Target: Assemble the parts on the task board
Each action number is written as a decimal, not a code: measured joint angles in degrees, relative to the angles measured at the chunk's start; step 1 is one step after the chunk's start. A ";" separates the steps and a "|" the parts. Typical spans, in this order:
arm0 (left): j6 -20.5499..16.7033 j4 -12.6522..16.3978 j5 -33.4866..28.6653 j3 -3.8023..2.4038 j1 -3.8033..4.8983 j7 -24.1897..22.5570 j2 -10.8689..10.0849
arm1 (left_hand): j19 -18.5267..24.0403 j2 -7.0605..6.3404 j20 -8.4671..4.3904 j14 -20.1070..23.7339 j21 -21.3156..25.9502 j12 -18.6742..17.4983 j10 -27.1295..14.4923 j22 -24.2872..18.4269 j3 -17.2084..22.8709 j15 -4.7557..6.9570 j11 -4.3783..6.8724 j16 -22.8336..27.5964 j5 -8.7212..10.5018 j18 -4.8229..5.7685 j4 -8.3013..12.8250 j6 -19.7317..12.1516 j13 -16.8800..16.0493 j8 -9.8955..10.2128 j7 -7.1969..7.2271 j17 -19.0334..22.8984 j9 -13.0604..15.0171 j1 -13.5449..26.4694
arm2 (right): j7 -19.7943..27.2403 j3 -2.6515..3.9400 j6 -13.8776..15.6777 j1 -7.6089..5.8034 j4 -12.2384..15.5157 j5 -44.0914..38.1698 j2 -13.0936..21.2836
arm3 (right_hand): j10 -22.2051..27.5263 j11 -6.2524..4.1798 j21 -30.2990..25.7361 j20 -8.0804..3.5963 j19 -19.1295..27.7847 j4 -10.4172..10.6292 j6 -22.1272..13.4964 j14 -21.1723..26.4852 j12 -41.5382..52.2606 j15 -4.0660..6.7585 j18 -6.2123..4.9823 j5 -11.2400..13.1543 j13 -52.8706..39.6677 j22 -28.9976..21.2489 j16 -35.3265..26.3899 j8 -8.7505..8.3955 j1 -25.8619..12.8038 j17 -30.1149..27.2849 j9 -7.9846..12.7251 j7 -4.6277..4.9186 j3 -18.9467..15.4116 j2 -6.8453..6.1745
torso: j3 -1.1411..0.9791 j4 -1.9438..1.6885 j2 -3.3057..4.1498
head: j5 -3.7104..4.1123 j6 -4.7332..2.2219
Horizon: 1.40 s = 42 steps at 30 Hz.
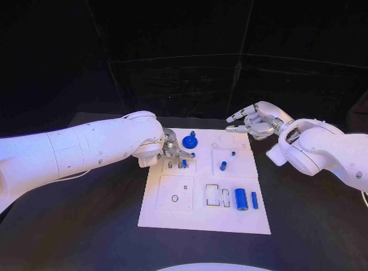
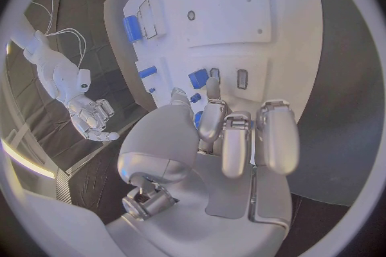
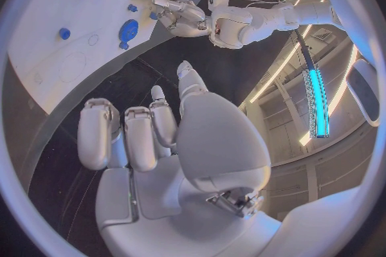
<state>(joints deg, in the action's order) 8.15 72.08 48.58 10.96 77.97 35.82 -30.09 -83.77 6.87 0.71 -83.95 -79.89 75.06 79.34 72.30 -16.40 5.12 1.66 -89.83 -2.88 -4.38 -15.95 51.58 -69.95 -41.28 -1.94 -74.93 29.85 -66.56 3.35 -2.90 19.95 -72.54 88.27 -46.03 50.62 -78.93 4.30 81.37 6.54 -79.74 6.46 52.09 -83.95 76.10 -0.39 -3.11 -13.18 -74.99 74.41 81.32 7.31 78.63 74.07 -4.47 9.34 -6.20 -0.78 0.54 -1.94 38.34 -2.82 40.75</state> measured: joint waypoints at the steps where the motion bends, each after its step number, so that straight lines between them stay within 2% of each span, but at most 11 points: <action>1: 0.23 -0.19 0.04 0.01 0.02 0.18 0.19 | 0.00 0.00 0.00 0.00 0.00 0.00 0.00 0.00 0.00 0.00 0.00 0.00 0.00 0.00 0.00 0.00 0.00 0.00 0.00 0.00 0.00 0.00 | -0.01 0.00 0.00 0.00 -0.03 0.00 -0.03 | 0.00 0.00 0.00 0.00 0.00 0.00 0.00 0.00 0.00 0.00 0.00 0.00 -0.01 0.00 0.00 0.00 -0.24 0.00 0.00 0.00 0.00 0.24 | 0.01 0.00 0.00 | 0.01 0.04; 8: 1.25 -0.94 0.22 0.06 0.08 0.92 1.16 | 0.00 0.49 0.00 0.00 0.00 0.00 0.00 0.08 0.66 0.00 0.00 0.00 0.00 -0.01 0.32 -0.41 -0.01 -0.24 0.00 0.00 0.35 -0.49 | -0.05 0.00 -0.04 -0.03 -0.25 0.01 -0.15 | 0.00 0.00 0.00 0.00 0.00 0.00 0.00 0.00 0.00 0.00 0.00 -0.32 -0.01 -0.03 0.00 0.00 -0.30 -0.06 0.00 0.00 0.00 0.30 | 0.07 -0.01 0.00 | 0.13 0.21; 22: 1.83 -1.28 0.33 0.08 0.13 1.10 2.00 | 0.00 0.43 0.00 0.00 0.00 0.29 0.00 0.41 2.23 -0.01 0.00 0.00 0.00 -0.01 1.27 -0.84 -0.19 -0.72 -0.01 0.01 1.15 -2.01 | -0.18 0.00 -0.23 -0.04 -0.69 0.03 -0.62 | 0.01 0.00 -0.21 0.00 0.00 0.00 0.00 -0.20 0.00 0.20 0.00 -0.56 0.00 -0.06 0.00 0.00 -0.30 -0.05 0.01 0.00 0.00 0.30 | 0.07 -0.04 0.03 | 0.01 0.71; 33: 2.16 -1.44 0.37 0.08 0.19 1.15 2.31 | 0.00 0.72 0.00 0.01 0.00 0.31 0.00 0.41 6.44 -0.02 -0.01 0.00 0.00 -0.01 3.43 -1.64 -0.32 -0.95 0.01 0.01 1.97 -5.02 | -0.24 0.00 -0.37 -0.04 -0.93 0.03 -0.93 | 0.01 0.00 -0.21 0.00 0.00 -0.16 0.00 -0.20 0.00 0.20 0.01 -0.56 0.00 -0.06 0.00 0.24 -0.29 -0.05 0.02 0.00 -0.16 0.29 | 0.05 -0.05 0.03 | 0.05 0.91; 42: 2.42 -1.71 0.40 0.08 0.26 1.16 2.63 | 0.01 0.26 0.00 -0.12 0.00 0.25 0.00 0.40 9.05 0.11 -0.02 0.00 0.00 0.00 4.44 -1.87 -0.08 -0.95 0.19 0.01 2.14 -6.37 | -0.26 0.00 -0.45 -0.04 -1.24 0.04 -1.22 | 0.01 0.00 -0.21 0.00 0.00 -0.16 0.00 -0.20 0.00 0.20 0.01 -0.80 0.00 -0.05 0.00 0.25 -0.29 0.01 0.02 0.00 -0.16 0.29 | 0.02 -0.05 0.06 | 0.20 1.42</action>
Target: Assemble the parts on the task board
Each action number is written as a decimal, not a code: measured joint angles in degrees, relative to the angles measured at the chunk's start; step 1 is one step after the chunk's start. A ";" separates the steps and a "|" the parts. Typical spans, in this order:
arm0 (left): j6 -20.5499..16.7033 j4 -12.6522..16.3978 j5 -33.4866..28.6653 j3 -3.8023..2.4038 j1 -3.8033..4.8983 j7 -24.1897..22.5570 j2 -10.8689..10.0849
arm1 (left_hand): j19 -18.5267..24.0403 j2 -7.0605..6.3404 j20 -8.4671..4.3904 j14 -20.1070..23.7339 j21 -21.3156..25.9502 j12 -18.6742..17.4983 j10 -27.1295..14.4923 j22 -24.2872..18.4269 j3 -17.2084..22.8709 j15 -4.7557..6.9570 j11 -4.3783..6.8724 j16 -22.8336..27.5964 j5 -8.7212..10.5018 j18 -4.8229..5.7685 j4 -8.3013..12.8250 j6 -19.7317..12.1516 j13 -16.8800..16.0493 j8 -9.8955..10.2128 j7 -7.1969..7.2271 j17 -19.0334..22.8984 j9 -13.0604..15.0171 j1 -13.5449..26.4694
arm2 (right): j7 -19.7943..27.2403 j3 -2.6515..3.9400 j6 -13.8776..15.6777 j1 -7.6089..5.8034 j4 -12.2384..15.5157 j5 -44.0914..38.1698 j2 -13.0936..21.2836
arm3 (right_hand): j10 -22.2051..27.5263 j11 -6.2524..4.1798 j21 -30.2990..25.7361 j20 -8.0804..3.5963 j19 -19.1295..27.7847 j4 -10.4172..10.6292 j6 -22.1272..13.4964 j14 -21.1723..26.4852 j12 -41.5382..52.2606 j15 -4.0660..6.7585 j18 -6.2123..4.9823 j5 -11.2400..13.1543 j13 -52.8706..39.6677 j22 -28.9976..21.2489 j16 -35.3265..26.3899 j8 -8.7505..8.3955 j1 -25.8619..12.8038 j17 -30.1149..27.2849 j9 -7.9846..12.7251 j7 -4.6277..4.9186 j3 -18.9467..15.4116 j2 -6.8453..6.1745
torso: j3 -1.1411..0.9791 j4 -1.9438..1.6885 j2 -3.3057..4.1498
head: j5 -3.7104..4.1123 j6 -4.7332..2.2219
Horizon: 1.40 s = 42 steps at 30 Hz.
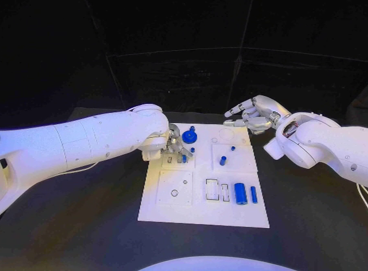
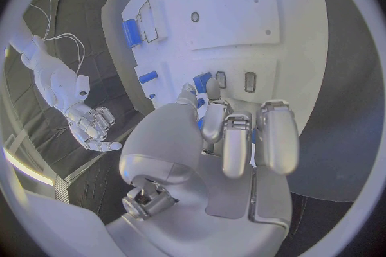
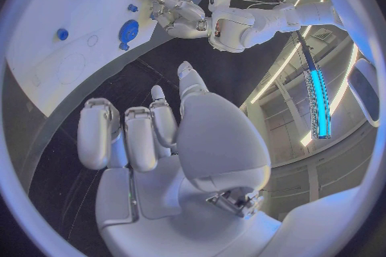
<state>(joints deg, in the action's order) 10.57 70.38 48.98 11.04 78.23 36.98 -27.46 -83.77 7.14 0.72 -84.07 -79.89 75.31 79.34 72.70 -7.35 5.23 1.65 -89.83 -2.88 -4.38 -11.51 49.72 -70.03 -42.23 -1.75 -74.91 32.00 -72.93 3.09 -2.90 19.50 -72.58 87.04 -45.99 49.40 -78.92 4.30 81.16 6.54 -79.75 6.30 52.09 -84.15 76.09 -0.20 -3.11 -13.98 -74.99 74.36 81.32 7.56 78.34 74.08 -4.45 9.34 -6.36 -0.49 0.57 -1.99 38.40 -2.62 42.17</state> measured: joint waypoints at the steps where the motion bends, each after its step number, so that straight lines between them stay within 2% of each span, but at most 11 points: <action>1: 0.02 -0.01 0.00 0.00 0.02 0.00 0.07 | 0.00 -0.10 0.00 -0.05 0.00 -0.08 0.00 0.00 0.31 0.05 0.00 0.00 0.00 -0.01 0.12 -0.18 0.00 0.00 -0.18 0.00 0.06 -0.10 | 0.00 0.00 0.00 0.00 -0.04 0.00 -0.04 | 0.00 0.00 0.00 0.00 0.00 0.00 0.00 0.00 0.00 0.00 0.00 0.00 0.00 0.00 0.00 0.00 0.00 0.00 0.00 0.00 0.00 0.00 | -0.01 0.00 0.00 | 0.01 0.02; 10: 0.19 0.00 0.02 -0.01 0.08 0.00 0.27 | 0.00 -0.83 0.00 0.15 0.00 -0.31 -0.21 -0.05 3.61 0.27 0.20 0.00 0.00 0.00 1.56 -0.38 0.10 0.29 0.02 0.00 0.08 -1.61 | -0.03 0.00 -0.11 0.00 -0.38 0.00 -0.32 | 0.00 0.00 0.00 0.00 0.00 0.00 0.00 0.00 0.00 0.00 0.00 0.00 0.00 0.00 0.00 0.00 0.00 0.00 0.00 0.00 0.00 0.00 | -0.01 0.00 -0.01 | 0.02 0.23; 13: 0.19 0.10 0.02 -0.04 0.15 -0.03 0.27 | -0.20 -0.93 -0.20 0.15 0.24 -0.31 -0.53 -0.55 7.49 0.26 0.51 0.00 0.03 -0.01 3.32 -0.79 0.25 1.24 0.20 0.00 -0.14 -3.70 | -0.05 0.00 -0.16 0.00 -0.49 0.00 -0.44 | 0.00 0.00 0.00 0.00 0.00 0.00 0.00 0.00 0.00 0.00 0.00 0.00 0.00 0.00 0.00 0.00 0.00 0.00 0.01 0.00 0.00 0.00 | -0.01 0.00 -0.02 | 0.02 0.24; 17: 0.18 0.38 0.02 -0.09 0.25 -0.17 0.17 | -0.20 -2.44 -0.20 0.11 0.47 -0.79 -0.74 -0.83 12.12 0.30 0.71 0.00 -3.31 -0.01 3.99 -1.57 0.81 2.52 -0.18 0.00 -0.70 -5.21 | -0.07 0.00 -0.25 0.00 -0.69 0.00 -0.62 | 0.00 0.00 0.00 0.00 0.00 0.00 0.00 0.00 0.00 0.00 0.00 0.00 0.00 0.00 0.00 0.00 0.02 0.01 0.01 0.00 0.00 0.02 | 0.02 0.00 -0.03 | 0.02 0.27; 19: 0.17 0.62 0.02 -0.08 0.24 -0.24 0.03 | -0.20 -3.54 -0.20 0.11 0.67 -1.28 -0.87 -0.89 16.11 0.30 0.57 0.00 -4.44 0.00 0.62 -1.95 1.32 2.98 -0.52 0.00 -0.80 -6.06 | -0.09 0.00 -0.29 0.00 -0.76 0.01 -0.69 | 0.00 0.00 0.00 0.00 0.00 0.00 0.00 0.01 0.00 0.00 0.00 0.00 0.00 0.00 0.00 0.00 0.23 0.13 0.01 0.00 0.00 0.23 | 0.02 -0.01 -0.03 | 0.02 0.27; 21: 0.15 0.86 0.03 -0.06 0.22 -0.31 -0.18 | -0.20 -6.13 -0.20 0.11 0.90 -1.50 -1.15 -1.01 20.51 0.30 0.28 0.00 -4.66 -0.01 -0.88 -2.05 4.10 3.00 -0.61 0.00 -0.63 -5.16 | -0.10 -0.01 -0.33 0.00 -0.84 0.01 -0.76 | 0.00 0.00 0.00 0.00 0.00 0.00 0.00 0.00 0.00 0.00 0.00 0.00 0.00 0.00 0.00 0.00 0.23 0.14 0.01 0.00 0.00 0.22 | 0.03 -0.03 -0.03 | 0.02 0.28; 23: 0.09 1.20 0.03 -0.02 0.16 -0.43 -0.52 | -0.20 -9.17 -0.20 0.03 1.11 -1.69 -1.02 -1.18 26.45 0.39 0.16 0.00 -4.66 -0.01 -1.06 -2.14 5.08 2.74 -0.69 0.00 0.20 -2.92 | -0.11 -0.01 -0.37 0.00 -0.92 0.01 -0.81 | 0.00 0.00 0.00 0.00 0.00 0.00 0.00 0.00 0.00 0.00 0.00 0.00 0.00 0.00 0.00 0.00 0.23 0.13 0.01 0.00 0.00 0.22 | 0.04 -0.05 -0.03 | 0.02 0.31; 25: -0.02 1.54 0.04 -0.01 0.16 -0.58 -0.89 | -0.20 -12.16 -0.20 -0.13 1.11 -1.21 -0.91 -1.20 31.93 0.55 0.10 0.00 -4.66 -0.01 -0.38 -2.14 1.63 1.76 -0.69 0.00 1.10 -0.18 | -0.12 -0.01 -0.41 0.00 -1.01 0.01 -0.86 | 0.00 0.00 0.00 0.00 0.00 0.00 0.00 0.00 0.00 -0.01 0.00 0.00 0.00 0.01 0.00 -0.01 0.23 0.13 0.01 0.00 0.00 0.22 | 0.05 -0.08 -0.03 | 0.02 0.32; 27: -0.24 1.94 0.04 -0.01 0.16 -0.75 -1.31 | -0.20 -13.36 -0.20 0.04 1.11 -1.65 -0.90 -1.20 35.83 0.37 0.11 0.00 -4.66 -0.01 0.82 -2.14 1.68 1.16 -0.69 0.00 1.83 1.94 | -0.13 -0.01 -0.45 0.00 -1.10 0.01 -0.90 | 0.00 0.00 0.00 0.00 0.00 0.00 0.00 0.00 0.00 -0.01 0.00 0.00 0.00 0.00 0.00 -0.01 0.23 0.13 0.01 0.00 0.00 0.22 | 0.04 -0.09 -0.03 | 0.02 0.32; 32: -1.14 3.06 0.05 -0.06 0.44 -1.18 -2.45 | -0.20 -13.79 -0.20 0.05 1.11 -1.66 -0.90 -1.11 38.68 0.37 0.11 0.00 -4.66 -0.01 1.70 -2.14 1.71 0.67 -0.70 0.00 2.45 4.19 | -0.14 -0.01 -0.51 0.01 -1.31 0.01 -0.95 | 0.00 0.00 0.00 0.00 0.00 0.00 0.00 0.01 0.00 -0.01 0.00 0.00 0.00 0.01 0.00 -0.01 0.23 0.13 0.01 0.00 0.00 0.22 | 0.04 -0.11 -0.04 | -0.09 0.37; 42: -3.86 4.62 0.07 -0.06 0.58 -1.69 -4.45 | -0.20 -13.85 -0.20 0.04 1.11 -1.66 -0.51 -0.91 39.03 0.37 0.10 0.00 -4.43 -0.01 1.57 -2.14 1.57 0.45 -0.71 0.00 2.85 4.73 | -0.12 -0.01 -0.56 0.01 -1.45 0.01 -1.00 | 0.00 0.00 0.00 0.00 0.00 0.00 0.00 0.00 0.00 -0.01 0.00 0.00 0.00 0.01 0.00 -0.01 0.23 0.12 0.01 0.00 0.00 0.22 | 0.01 -0.14 -0.07 | -0.27 0.46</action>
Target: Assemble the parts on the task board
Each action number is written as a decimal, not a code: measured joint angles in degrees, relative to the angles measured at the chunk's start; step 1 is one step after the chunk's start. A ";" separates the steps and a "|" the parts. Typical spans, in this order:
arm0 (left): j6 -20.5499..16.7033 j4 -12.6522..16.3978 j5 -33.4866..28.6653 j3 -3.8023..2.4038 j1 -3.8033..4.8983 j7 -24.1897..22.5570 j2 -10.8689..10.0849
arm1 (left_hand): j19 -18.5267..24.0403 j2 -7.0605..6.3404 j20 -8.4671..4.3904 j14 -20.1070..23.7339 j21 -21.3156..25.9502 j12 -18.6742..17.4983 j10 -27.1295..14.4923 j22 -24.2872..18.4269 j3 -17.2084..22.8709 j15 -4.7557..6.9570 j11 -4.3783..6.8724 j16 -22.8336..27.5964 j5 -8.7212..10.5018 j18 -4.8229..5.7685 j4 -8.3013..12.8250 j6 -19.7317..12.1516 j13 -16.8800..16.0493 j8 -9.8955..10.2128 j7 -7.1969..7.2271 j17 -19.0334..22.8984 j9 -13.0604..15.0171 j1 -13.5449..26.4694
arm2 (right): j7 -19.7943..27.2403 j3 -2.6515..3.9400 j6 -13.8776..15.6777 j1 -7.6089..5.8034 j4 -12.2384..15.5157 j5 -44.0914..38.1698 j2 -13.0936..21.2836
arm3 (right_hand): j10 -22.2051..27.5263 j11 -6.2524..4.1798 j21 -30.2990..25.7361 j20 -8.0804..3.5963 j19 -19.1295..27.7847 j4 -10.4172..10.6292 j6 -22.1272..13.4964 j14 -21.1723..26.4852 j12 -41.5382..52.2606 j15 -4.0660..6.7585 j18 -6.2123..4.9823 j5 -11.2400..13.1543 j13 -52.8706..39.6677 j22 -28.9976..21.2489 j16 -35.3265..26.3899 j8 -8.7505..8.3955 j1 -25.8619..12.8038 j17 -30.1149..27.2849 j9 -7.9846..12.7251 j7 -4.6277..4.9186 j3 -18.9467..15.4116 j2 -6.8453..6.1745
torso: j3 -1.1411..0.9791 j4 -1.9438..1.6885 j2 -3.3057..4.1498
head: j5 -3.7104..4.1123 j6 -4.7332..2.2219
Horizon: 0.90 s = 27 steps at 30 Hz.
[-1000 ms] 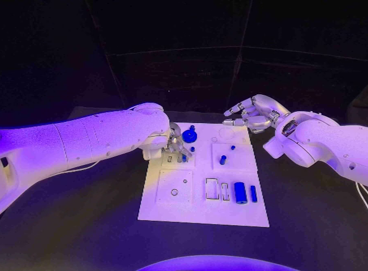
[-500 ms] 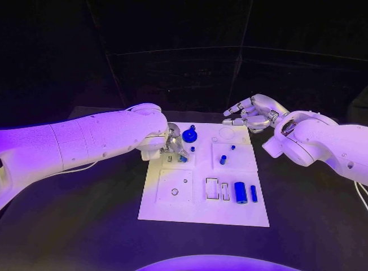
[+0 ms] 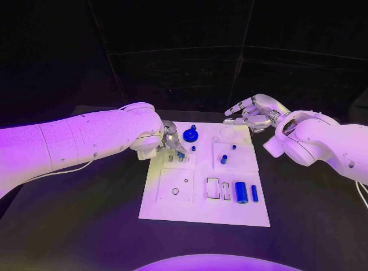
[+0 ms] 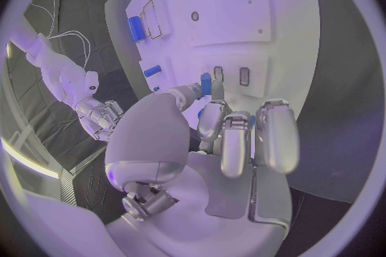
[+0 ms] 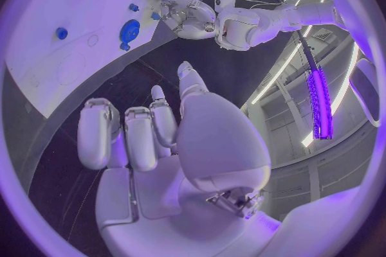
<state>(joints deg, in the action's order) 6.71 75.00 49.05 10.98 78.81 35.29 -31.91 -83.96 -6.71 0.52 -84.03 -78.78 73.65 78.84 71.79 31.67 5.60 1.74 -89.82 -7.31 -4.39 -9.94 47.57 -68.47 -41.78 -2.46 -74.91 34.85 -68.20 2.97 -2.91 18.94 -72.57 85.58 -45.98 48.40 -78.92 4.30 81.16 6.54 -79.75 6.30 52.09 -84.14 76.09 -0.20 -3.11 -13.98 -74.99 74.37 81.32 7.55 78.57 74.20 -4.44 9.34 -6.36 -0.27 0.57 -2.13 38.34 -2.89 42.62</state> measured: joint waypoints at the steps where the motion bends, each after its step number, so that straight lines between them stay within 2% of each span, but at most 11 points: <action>1: -0.26 0.09 0.00 0.01 0.00 -0.02 -0.15 | 0.00 0.00 0.00 0.00 0.00 0.00 0.00 0.00 0.00 0.00 0.00 0.00 0.00 0.00 0.00 0.00 0.00 0.00 0.00 0.00 0.00 0.00 | 0.01 0.00 0.00 0.00 0.00 0.00 0.02 | 0.00 0.00 0.00 0.00 0.00 0.00 0.00 0.00 0.00 0.00 0.00 0.00 0.00 0.00 0.00 0.00 0.00 0.00 0.00 0.00 0.00 0.00 | -0.02 0.00 0.00 | -0.02 0.01; 8: -1.98 -0.04 0.24 0.05 -0.11 -0.10 -0.44 | 0.00 -0.08 0.00 0.00 0.00 0.00 0.00 0.13 0.24 0.00 0.00 0.00 0.01 0.00 0.21 -0.09 -0.11 -0.01 -0.10 0.00 0.09 0.08 | 0.04 0.00 -0.01 0.00 -0.11 0.00 0.07 | 0.00 0.00 0.00 0.00 0.00 0.00 0.00 0.00 0.00 0.00 0.00 0.00 0.00 0.00 0.00 0.00 0.00 0.00 0.00 0.00 0.00 0.00 | -0.03 0.00 0.01 | -0.27 0.01; 9: -2.17 -0.10 0.32 0.05 -0.22 -0.12 -0.42 | 0.00 -0.34 0.00 0.00 0.00 0.00 0.00 0.20 0.49 0.00 0.00 0.00 0.01 0.00 0.18 -0.09 -0.13 -0.23 -0.10 0.00 0.16 0.38 | 0.05 0.00 -0.01 0.00 -0.12 0.00 0.08 | 0.00 0.00 0.00 0.00 0.00 0.00 0.00 0.00 0.00 0.00 0.00 0.00 0.00 0.00 0.00 0.00 0.00 -0.01 0.00 0.00 0.00 0.00 | -0.03 0.01 0.01 | -0.30 0.01; 10: -2.35 -0.17 0.39 0.05 -0.35 -0.15 -0.40 | 0.00 -0.23 0.00 0.00 0.00 0.01 0.00 0.30 1.15 0.00 0.00 0.00 0.02 0.00 0.83 -0.09 -0.22 -0.28 -0.10 0.00 0.20 0.84 | 0.06 0.00 -0.01 0.00 -0.12 0.00 0.09 | 0.00 0.00 0.00 0.00 0.00 0.00 0.00 0.00 0.00 0.00 0.00 0.00 0.00 0.00 0.00 0.00 0.00 -0.01 0.00 0.00 0.00 0.00 | -0.03 0.01 0.01 | -0.32 0.01; 16: -3.30 -0.73 0.90 0.10 -1.13 -0.37 -0.15 | 0.00 -0.01 0.00 0.00 0.00 0.24 0.21 0.44 1.43 0.00 0.20 0.00 0.19 0.00 1.12 -0.09 -0.26 -0.50 -0.12 0.00 0.38 1.37 | 0.09 0.00 -0.01 0.00 -0.12 0.00 0.18 | 0.00 0.00 0.00 0.00 0.00 0.00 0.00 0.00 0.00 0.00 0.00 0.00 0.00 0.00 0.00 0.00 0.00 -0.01 0.00 0.00 0.00 0.00 | -0.04 0.08 0.01 | -0.45 0.03; 27: -3.78 -1.01 1.43 0.09 -1.96 -0.66 0.20 | 0.00 -0.40 0.00 0.00 0.00 0.24 0.20 0.53 2.43 0.00 0.20 0.00 0.44 0.00 2.11 0.06 -0.30 -0.50 -0.01 0.00 0.51 2.32 | 0.13 0.00 -0.01 0.00 -0.06 0.00 0.24 | 0.00 0.00 0.00 0.00 0.00 0.00 0.00 0.00 0.00 0.00 0.00 0.00 0.00 0.00 0.00 0.00 0.00 -0.01 0.00 0.00 0.00 0.00 | -0.04 0.18 0.08 | -0.53 -0.09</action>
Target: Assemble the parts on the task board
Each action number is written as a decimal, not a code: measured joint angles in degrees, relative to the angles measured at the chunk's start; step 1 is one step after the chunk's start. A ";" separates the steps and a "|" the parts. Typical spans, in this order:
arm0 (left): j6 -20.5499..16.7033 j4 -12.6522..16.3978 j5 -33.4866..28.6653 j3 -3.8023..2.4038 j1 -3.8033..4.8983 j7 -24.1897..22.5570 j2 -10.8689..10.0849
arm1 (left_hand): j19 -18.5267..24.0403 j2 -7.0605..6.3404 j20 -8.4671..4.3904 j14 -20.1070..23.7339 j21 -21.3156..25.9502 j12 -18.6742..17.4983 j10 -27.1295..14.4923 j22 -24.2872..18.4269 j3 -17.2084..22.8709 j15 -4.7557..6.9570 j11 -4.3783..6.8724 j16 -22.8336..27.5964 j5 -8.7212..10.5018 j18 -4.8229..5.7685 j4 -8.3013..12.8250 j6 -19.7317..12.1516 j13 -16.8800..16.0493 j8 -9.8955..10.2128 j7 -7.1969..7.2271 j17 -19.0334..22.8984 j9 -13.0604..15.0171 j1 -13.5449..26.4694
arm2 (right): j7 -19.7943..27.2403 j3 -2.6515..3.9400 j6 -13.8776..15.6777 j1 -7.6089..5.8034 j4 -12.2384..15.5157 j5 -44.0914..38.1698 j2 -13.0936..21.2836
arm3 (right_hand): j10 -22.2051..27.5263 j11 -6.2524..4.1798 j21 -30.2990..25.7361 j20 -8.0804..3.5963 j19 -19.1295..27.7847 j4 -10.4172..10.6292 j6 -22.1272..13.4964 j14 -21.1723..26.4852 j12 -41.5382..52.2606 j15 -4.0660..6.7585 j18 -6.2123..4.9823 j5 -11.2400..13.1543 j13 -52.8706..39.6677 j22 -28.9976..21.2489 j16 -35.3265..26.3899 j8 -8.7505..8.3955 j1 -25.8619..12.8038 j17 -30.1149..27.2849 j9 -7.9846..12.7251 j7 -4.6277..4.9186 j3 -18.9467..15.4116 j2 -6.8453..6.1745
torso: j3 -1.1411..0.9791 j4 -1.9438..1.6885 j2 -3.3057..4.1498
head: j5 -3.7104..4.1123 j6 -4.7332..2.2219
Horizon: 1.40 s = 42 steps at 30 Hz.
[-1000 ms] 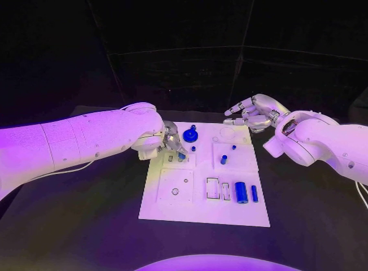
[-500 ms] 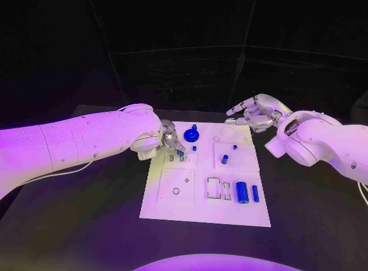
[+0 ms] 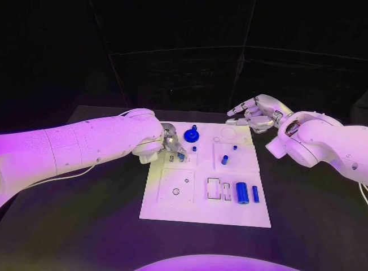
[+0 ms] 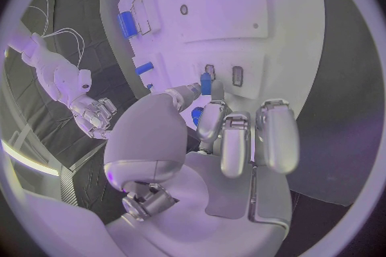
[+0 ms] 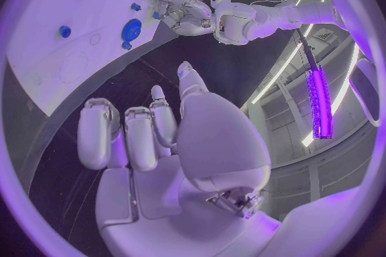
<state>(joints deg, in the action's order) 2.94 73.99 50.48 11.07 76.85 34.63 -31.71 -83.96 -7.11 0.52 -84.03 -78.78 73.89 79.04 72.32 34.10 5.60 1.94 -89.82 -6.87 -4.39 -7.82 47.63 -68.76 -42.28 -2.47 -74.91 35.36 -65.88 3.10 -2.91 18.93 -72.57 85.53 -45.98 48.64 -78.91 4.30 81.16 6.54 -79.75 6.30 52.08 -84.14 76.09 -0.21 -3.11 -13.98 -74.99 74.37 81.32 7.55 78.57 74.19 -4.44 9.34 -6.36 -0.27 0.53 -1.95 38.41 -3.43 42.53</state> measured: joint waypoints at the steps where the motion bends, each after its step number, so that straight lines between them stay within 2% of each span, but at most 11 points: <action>1: 0.00 0.00 0.01 0.00 -0.04 -0.02 0.03 | 0.00 0.00 0.00 0.00 0.00 0.00 0.00 0.00 0.00 0.00 0.00 0.00 0.00 0.00 0.00 0.01 0.00 0.00 0.00 0.00 0.02 0.00 | 0.00 0.00 0.00 0.00 0.00 0.00 0.00 | 0.00 0.00 0.00 0.00 0.00 0.00 0.00 0.00 0.00 0.00 -0.01 0.00 0.00 0.00 0.00 0.00 0.00 0.00 0.00 0.00 0.00 0.00 | 0.00 0.01 0.00 | -0.01 0.02; 12: 0.45 -0.05 0.12 -0.06 -0.12 -0.12 -0.05 | 0.00 -0.37 0.00 0.00 0.00 0.01 0.21 0.08 -0.16 0.00 0.21 0.00 0.01 0.00 0.18 0.23 0.03 -0.32 0.21 0.00 0.06 0.53 | 0.02 0.00 -0.05 0.00 0.00 0.00 -0.03 | 0.00 0.00 0.00 0.00 0.00 0.00 0.00 0.00 0.00 0.00 0.00 0.00 0.00 0.00 0.00 0.00 0.00 0.00 0.00 0.00 0.00 0.00 | 0.02 0.01 0.01 | -0.44 -0.10; 15: 0.70 -0.05 0.13 -0.09 -0.12 -0.13 -0.15 | 0.00 -0.38 0.00 0.00 0.00 0.23 0.21 0.08 0.64 0.00 0.21 0.00 0.04 0.00 0.98 0.23 -0.05 -0.32 0.21 0.00 0.05 0.82 | 0.02 0.00 -0.06 0.00 -0.02 0.00 -0.04 | 0.00 0.00 0.00 0.00 0.00 0.00 0.00 0.00 0.00 0.00 0.00 0.00 0.00 0.00 0.00 0.00 0.00 -0.01 0.00 0.00 0.00 0.00 | 0.02 0.01 0.01 | -0.40 -0.04; 42: 2.11 0.26 0.21 -0.08 -0.20 0.12 -0.52 | 0.00 -0.09 0.00 0.00 0.00 0.71 0.64 -0.14 -0.17 0.00 0.61 0.00 0.24 0.00 1.91 0.72 -0.64 -0.88 0.32 0.00 0.32 0.80 | 0.02 0.00 -0.18 0.00 -0.11 0.01 -0.03 | 0.00 0.00 0.00 0.00 0.00 0.19 0.00 0.00 0.00 0.00 0.00 0.00 0.00 -0.08 0.00 0.00 -0.30 -0.01 0.00 0.00 -0.19 0.30 | 0.02 -0.03 0.01 | -0.43 0.40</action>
<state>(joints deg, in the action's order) 5.04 74.25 50.68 11.00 76.66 34.75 -32.23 -83.96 -7.20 0.53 -84.04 -78.78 74.60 79.67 72.18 33.93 5.60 2.56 -89.82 -6.63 -4.39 -5.91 48.35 -69.40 -43.16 -2.15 -74.91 35.68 -65.08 3.13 -2.91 18.75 -72.57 85.41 -45.97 48.61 -78.91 4.31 81.16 6.54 -79.75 6.49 52.09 -84.14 76.09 -0.21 -3.11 -13.98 -74.99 74.29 81.32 7.54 78.26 74.18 -4.43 9.34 -6.55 0.03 0.55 -1.98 38.42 -3.86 42.93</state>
